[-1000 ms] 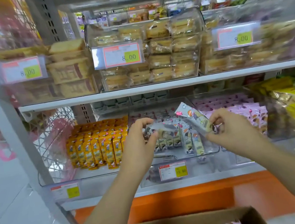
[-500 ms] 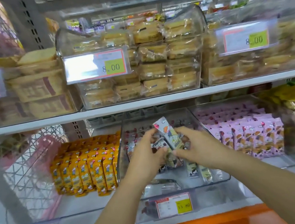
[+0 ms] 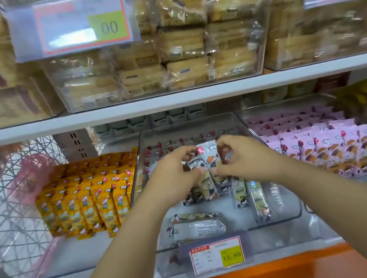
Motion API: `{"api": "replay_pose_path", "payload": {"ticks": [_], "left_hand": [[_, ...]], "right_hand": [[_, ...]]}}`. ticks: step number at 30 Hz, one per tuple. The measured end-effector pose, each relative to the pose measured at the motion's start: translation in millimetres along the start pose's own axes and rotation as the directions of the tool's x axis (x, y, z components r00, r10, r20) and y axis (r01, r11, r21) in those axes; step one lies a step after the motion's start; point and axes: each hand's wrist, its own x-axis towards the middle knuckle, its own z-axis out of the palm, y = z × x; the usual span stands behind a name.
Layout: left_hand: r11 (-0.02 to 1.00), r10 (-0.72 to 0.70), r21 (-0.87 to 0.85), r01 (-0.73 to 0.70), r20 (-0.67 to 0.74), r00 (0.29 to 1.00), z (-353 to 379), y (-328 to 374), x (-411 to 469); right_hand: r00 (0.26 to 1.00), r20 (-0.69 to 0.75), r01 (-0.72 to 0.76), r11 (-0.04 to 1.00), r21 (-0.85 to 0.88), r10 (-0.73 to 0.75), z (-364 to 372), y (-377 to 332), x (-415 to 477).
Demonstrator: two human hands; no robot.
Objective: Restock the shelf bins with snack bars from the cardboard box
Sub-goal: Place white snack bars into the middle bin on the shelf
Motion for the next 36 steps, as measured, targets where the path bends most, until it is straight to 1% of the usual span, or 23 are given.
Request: {"api": "replay_pose_path", "payload": {"ticks": [3, 6, 7, 8, 10, 11, 13, 14, 15, 16, 18, 20, 22, 24, 26, 28, 29, 30, 33, 34, 36], "left_hand": [[0.999, 0.023, 0.034, -0.022, -0.032, 0.999, 1, 0, -5], [0.999, -0.039, -0.017, 0.037, -0.150, 0.988, 0, -2, -8], [0.995, -0.079, -0.077, 0.064, -0.208, 0.975, -2, -3, -9], [0.982, -0.122, -0.172, 0.079, -0.260, 0.958, -5, -4, -9], [0.911, -0.211, -0.406, 0.071, -0.310, 0.927, -9, -1, -11], [0.857, -0.255, -0.511, 0.073, -0.295, 0.921, -9, 1, -12], [0.710, -0.327, -0.697, 0.104, -0.195, 0.924, -7, 5, -15], [0.649, -0.342, -0.750, 0.127, -0.138, 0.930, -5, 4, -17], [0.637, -0.336, -0.756, 0.150, -0.097, 0.937, -2, 0, -19], [0.691, -0.311, -0.700, 0.179, -0.064, 0.948, 1, -5, -20], [0.828, -0.251, -0.512, 0.229, 0.028, 0.968, 7, -16, -22], [0.890, -0.214, -0.391, 0.233, 0.093, 0.972, 12, -22, -21], [0.934, -0.184, -0.292, 0.205, 0.099, 0.978, 19, -26, -18], [0.979, -0.147, -0.132, 0.155, 0.068, 0.987, 27, -27, -13], [0.992, -0.118, 0.048, 0.119, -0.016, 0.993, 32, -26, -8], [0.978, -0.084, 0.186, 0.091, -0.043, 0.996, 37, -24, -4], [0.973, -0.075, 0.215, 0.081, -0.034, 0.997, 39, -23, -1], [0.974, -0.067, 0.215, 0.071, -0.024, 0.997, 41, -23, 2], [0.981, -0.072, 0.177, 0.075, -0.023, 0.997, 45, -22, 9], [0.984, -0.067, 0.164, 0.071, -0.033, 0.997, 46, -21, 10], [0.988, -0.065, 0.139, 0.070, -0.042, 0.997, 47, -20, 12]], "right_hand": [[1.000, -0.012, -0.009, 0.998, 0.066, 0.010, -3, -3, -3], [0.997, -0.058, -0.036, 0.997, 0.069, 0.040, -9, -5, -5], [0.994, -0.093, -0.056, 0.995, 0.079, 0.063, -11, -6, -5], [0.989, -0.125, -0.075, 0.994, 0.077, 0.084, -14, -6, -4], [0.983, -0.138, -0.109, 0.991, 0.075, 0.119, -15, -8, -2], [0.985, -0.110, -0.122, 0.986, 0.114, 0.135, -15, -9, -2], [0.987, 0.003, -0.156, 0.946, 0.284, 0.162, -11, -10, -2], [0.984, 0.047, -0.176, 0.915, 0.363, 0.171, -10, -10, -2], [0.980, 0.067, -0.198, 0.885, 0.422, 0.187, -9, -10, -2], [0.977, 0.070, -0.213, 0.858, 0.467, 0.204, -10, -9, -2], [0.973, 0.073, -0.226, 0.831, 0.509, 0.219, -12, -8, -2], [0.975, 0.119, -0.220, 0.860, 0.460, 0.186, -12, -7, -1], [0.967, 0.190, -0.231, 0.897, 0.378, 0.169, -8, -7, -3], [0.958, 0.212, -0.252, 0.925, 0.286, 0.196, -1, -7, -3], [0.957, 0.174, -0.260, 0.953, 0.157, 0.232, 6, -6, -1], [0.966, 0.105, -0.230, 0.970, -0.077, 0.238, 12, -6, 2], [0.971, 0.064, -0.215, 0.962, -0.167, 0.229, 14, -5, 2], [0.977, 0.024, -0.202, 0.957, -0.206, 0.211, 15, -6, 2], [0.986, -0.067, -0.167, 0.955, -0.244, 0.155, 17, 0, 4], [0.989, -0.093, -0.138, 0.953, -0.271, 0.116, 16, 0, 4], [0.992, -0.114, -0.091, 0.951, -0.296, 0.059, 8, -2, 2]]}}
